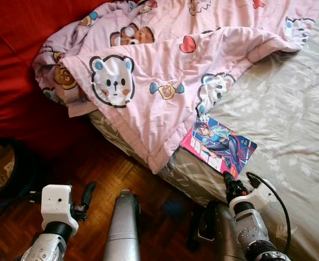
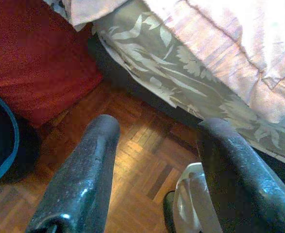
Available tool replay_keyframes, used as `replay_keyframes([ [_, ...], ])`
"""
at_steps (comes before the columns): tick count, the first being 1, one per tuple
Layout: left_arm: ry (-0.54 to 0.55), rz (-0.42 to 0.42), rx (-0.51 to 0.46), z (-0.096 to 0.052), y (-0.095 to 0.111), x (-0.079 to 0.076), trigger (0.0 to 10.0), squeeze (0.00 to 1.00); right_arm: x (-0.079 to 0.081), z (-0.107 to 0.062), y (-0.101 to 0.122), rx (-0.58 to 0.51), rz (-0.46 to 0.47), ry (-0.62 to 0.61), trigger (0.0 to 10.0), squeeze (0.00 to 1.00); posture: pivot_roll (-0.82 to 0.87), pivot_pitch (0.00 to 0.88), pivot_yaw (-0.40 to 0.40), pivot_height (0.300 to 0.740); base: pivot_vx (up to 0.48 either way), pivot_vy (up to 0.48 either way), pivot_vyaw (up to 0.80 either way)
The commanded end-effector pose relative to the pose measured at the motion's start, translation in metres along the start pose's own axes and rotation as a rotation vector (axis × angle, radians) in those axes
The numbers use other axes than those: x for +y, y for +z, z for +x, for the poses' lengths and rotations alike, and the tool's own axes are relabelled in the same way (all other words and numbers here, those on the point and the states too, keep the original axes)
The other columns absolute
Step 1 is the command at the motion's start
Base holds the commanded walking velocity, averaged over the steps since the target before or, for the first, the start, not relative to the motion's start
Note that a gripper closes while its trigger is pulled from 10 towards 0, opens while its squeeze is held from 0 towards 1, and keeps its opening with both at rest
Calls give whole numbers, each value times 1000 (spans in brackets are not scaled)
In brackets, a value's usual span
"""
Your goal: Clean up the room
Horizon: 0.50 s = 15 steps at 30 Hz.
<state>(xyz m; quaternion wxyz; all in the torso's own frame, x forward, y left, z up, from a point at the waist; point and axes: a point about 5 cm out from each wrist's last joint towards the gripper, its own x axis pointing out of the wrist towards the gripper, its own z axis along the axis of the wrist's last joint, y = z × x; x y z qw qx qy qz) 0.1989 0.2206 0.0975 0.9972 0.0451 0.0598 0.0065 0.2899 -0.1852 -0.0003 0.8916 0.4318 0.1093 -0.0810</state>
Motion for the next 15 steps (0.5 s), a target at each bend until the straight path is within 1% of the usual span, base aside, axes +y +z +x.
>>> replay_keyframes([
  [1, 9, 12, 42, -8, -6, 5, 10000, 0, -12, -11, -18, 59, 58, -39, 10000, 0, 255, 518, 134, 625, 0, 0, 0],
  [5, 1, 23, 44, -12, -3, 6, 10000, 0, -10, -12, -22, 82, 92, 1, 10000, 0, 277, 519, 150, 625, 0, 0, 0],
  [7, 2, 32, 43, -13, -1, 9, 10000, 0, -11, -13, -23, 82, 131, -4, 10000, 0, 293, 526, 156, 625, 0, 0, 0],
  [10, 12, 40, 44, -14, 0, 14, 10000, 0, -8, -11, -24, 85, 140, -2, 10000, 0, 302, 532, 157, 625, 0, 0, 0],
  [15, 21, 44, 49, -19, 0, 14, 10000, 0, -5, -7, -20, 62, 146, -18, 10000, 0, 312, 537, 155, 625, 0, 0, 0],
])
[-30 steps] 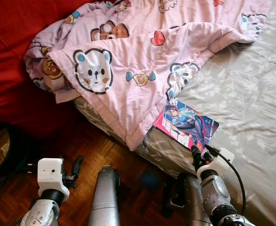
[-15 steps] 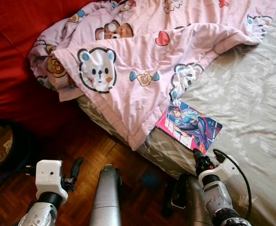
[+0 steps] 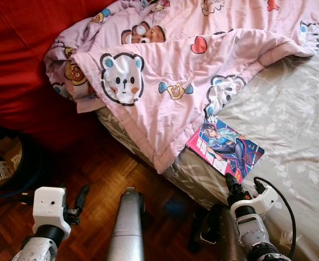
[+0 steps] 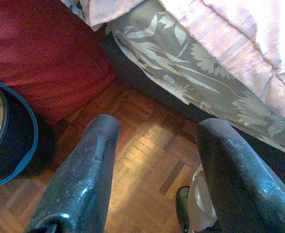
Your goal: Clean up the room
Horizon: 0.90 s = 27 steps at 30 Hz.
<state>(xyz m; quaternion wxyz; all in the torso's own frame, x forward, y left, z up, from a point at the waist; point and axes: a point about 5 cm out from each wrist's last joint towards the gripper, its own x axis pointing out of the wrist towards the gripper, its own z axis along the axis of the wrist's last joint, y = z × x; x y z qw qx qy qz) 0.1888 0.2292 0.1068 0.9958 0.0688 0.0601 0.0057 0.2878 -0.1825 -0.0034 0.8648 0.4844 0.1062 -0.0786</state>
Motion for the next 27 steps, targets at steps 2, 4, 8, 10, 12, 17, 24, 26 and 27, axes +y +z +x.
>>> replay_keyframes([
  [2, 20, -5, 56, -12, -7, 4, 10000, 0, -9, -6, -10, 24, 62, -53, 10000, 0, 319, 541, 160, 625, 0, 0, 0],
  [4, 16, -2, 60, -16, -6, 3, 10000, 0, -15, -8, -5, 0, 100, -80, 10000, 0, 333, 547, 165, 625, 0, 0, 0],
  [8, 18, 4, 60, -17, -4, 4, 10000, 0, -22, -11, 1, -33, 148, -104, 10000, 0, 344, 554, 171, 625, 0, 0, 0],
  [10, 19, 6, 59, -18, -3, 5, 10000, 0, -23, -11, 1, -35, 162, -106, 10000, 0, 343, 558, 170, 625, 0, 0, 0],
  [12, 21, 8, 59, -19, -2, 5, 10000, 0, -22, -11, -1, -21, 168, -109, 10000, 0, 347, 562, 172, 625, 0, 0, 0],
  [17, 24, 9, 59, -19, -1, 5, 10000, 0, -12, -7, -9, 24, 182, -44, 10000, 0, 348, 565, 170, 625, 0, 0, 0],
  [24, 29, 9, 64, -19, -3, 4, 10000, 0, 0, -3, -15, 63, 172, 16, 0, 0, 340, 547, 158, 625, 0, 0, 0],
  [26, 28, 10, 64, -19, -3, 3, 10000, 0, 1, -2, -15, 65, 172, 25, 0, 0, 340, 547, 158, 625, 0, 0, 0],
  [27, 26, 11, 64, -18, -3, 3, 10000, 0, 2, -2, -15, 64, 172, 28, 0, 0, 336, 543, 156, 625, 0, 0, 0],
])
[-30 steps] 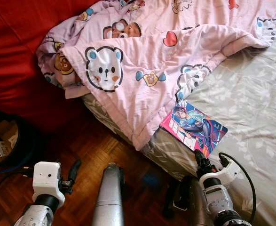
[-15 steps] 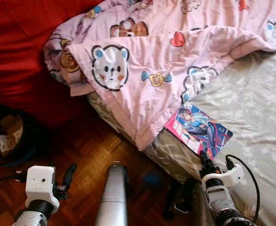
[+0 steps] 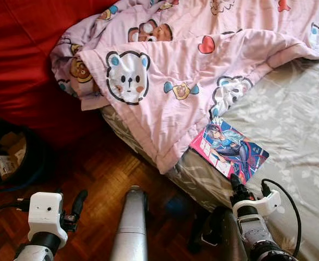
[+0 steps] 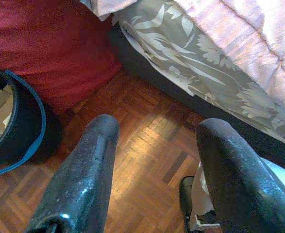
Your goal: Clean up the room
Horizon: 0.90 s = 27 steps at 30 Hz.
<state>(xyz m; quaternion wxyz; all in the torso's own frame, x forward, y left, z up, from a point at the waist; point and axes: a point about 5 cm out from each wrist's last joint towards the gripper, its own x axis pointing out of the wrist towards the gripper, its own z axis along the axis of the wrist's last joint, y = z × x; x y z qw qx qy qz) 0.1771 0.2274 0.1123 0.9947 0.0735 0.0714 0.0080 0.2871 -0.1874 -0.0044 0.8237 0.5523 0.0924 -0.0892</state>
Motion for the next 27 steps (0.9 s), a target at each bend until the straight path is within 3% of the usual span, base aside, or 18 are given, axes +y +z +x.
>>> replay_keyframes([
  [1, 22, 2, 41, -5, -8, 4, 10000, 0, 2, -2, -19, 80, 11, 21, 0, 0, 336, 543, 156, 625, 0, 0, 0],
  [14, -16, 50, 12, 10, -7, -5, 10000, 0, -2, -3, -13, 32, 17, -11, 0, 0, 297, 509, 136, 625, 0, 0, 0],
  [16, -40, 88, 0, 17, -7, -8, 10000, 0, 0, -1, -9, 0, 12, -19, 0, 0, 285, 495, 131, 625, 0, 0, 0],
  [21, -37, 89, -10, 26, -9, -10, 10000, 0, 5, 2, -6, -15, 7, 7, 0, 0, 265, 467, 117, 625, 0, 0, 0],
  [27, -24, 92, -39, 48, -12, -11, 10000, 0, 21, 11, 11, -136, 20, 60, 0, 0, 207, 387, 84, 625, 0, 0, 0],
])
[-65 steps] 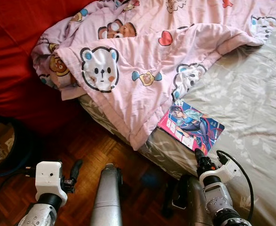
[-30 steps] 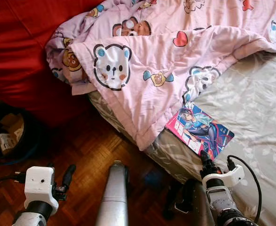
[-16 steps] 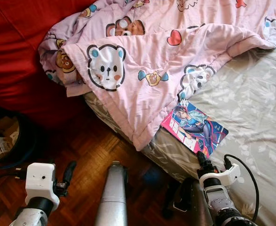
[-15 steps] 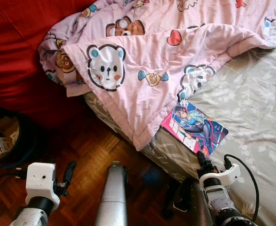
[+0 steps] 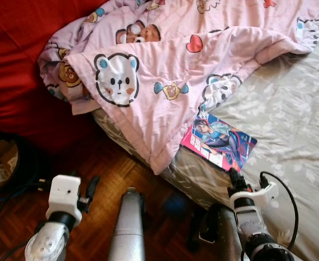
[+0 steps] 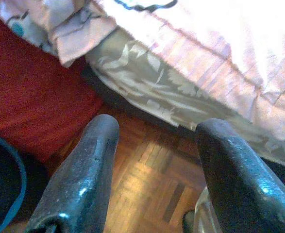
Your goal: Clean up the room
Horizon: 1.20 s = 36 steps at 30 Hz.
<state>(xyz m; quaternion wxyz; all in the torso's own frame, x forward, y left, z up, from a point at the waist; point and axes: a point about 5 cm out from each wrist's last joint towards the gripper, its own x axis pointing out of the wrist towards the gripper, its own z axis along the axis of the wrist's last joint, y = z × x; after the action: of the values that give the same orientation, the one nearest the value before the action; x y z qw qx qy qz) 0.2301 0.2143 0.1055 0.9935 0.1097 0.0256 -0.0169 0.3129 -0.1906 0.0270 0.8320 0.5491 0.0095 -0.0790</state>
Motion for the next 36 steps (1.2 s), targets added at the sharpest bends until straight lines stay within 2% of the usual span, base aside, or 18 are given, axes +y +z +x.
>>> replay_keyframes([
  [1, 15, 18, 53, -4, -14, 2, 10000, 0, -11, -8, -2, -21, 8, -50, 0, 0, 195, 365, 76, 625, 0, 0, 0],
  [3, 35, 18, 29, 5, -13, 4, 10000, 0, -16, -13, 5, -81, -21, -82, 0, 0, 173, 333, 64, 625, 0, 0, 0],
  [6, 40, 17, 17, 11, -14, 4, 10000, 0, -20, -16, 9, -109, -72, -113, 0, 0, 157, 308, 54, 625, 0, 0, 0],
  [7, 49, 14, 7, 15, -14, 5, 10000, 0, -20, -19, 13, -130, -156, -115, 0, 0, 143, 294, 49, 625, 0, 0, 0],
  [8, 53, 13, 3, 17, -15, 5, 10000, 0, -19, -20, 14, -135, -193, -111, 0, 0, 138, 290, 48, 625, 0, 0, 0],
  [9, 61, 1, -3, 22, -16, 4, 10000, 0, -11, -18, 15, -124, -298, -50, 0, 0, 109, 270, 39, 625, 0, 0, 0],
  [11, 80, -35, -2, 26, -20, 3, 10000, 0, 4, -16, 14, -106, -424, 28, 0, 0, 78, 256, 31, 625, 0, 0, 0],
  [13, 91, -59, -1, 29, -22, 1, 10000, 0, 12, -13, 15, -110, -456, 62, 0, 0, 46, 244, 18, 625, 0, 0, 0],
  [15, 119, -115, -7, 36, -25, -6, 10000, 0, 40, -7, 27, -144, -619, 170, 0, 0, 1, 225, -16, 625, 0, 0, 0],
  [18, 134, -134, -14, 39, -26, -10, 10000, 0, 50, -4, 38, -179, -649, 181, 0, 0, -12, 217, -36, 625, 0, 0, 0],
  [20, 141, -144, -18, 40, -27, -12, 10000, 0, 56, -4, 39, -176, -703, 211, 157, 0, -17, 200, -59, 625, 0, 0, 0],
  [21, 146, -149, -18, 41, -28, -13, 10000, 0, 60, -4, 39, -172, -750, 230, 4745, 0, -17, 195, -67, 625, 0, 0, 0],
  [22, 160, -164, -23, 41, -30, -14, 10000, 0, 67, -5, 38, -168, -824, 252, 10000, 0, -18, 185, -83, 625, 0, 0, 0],
  [25, 181, -184, -26, 40, -32, -14, 10000, 0, 76, -8, 33, -137, -905, 274, 10000, 0, -18, 169, -101, 625, 0, 0, 0],
  [29, 187, -195, -23, 40, -36, -15, 10000, 0, 74, -9, 26, -100, -926, 285, 10000, 0, -12, 152, -107, 625, 0, 0, 0],
  [32, 191, -188, -15, 35, -41, -14, 10000, 0, 61, -9, 22, -73, -957, 209, 10000, 0, 6, 139, -105, 645, 0, 0, 0],
  [36, 193, -185, -12, 32, -44, -13, 10000, 0, 60, -13, 18, -53, -958, 212, 10000, 0, 14, 134, -99, 665, 0, 0, 0],
])
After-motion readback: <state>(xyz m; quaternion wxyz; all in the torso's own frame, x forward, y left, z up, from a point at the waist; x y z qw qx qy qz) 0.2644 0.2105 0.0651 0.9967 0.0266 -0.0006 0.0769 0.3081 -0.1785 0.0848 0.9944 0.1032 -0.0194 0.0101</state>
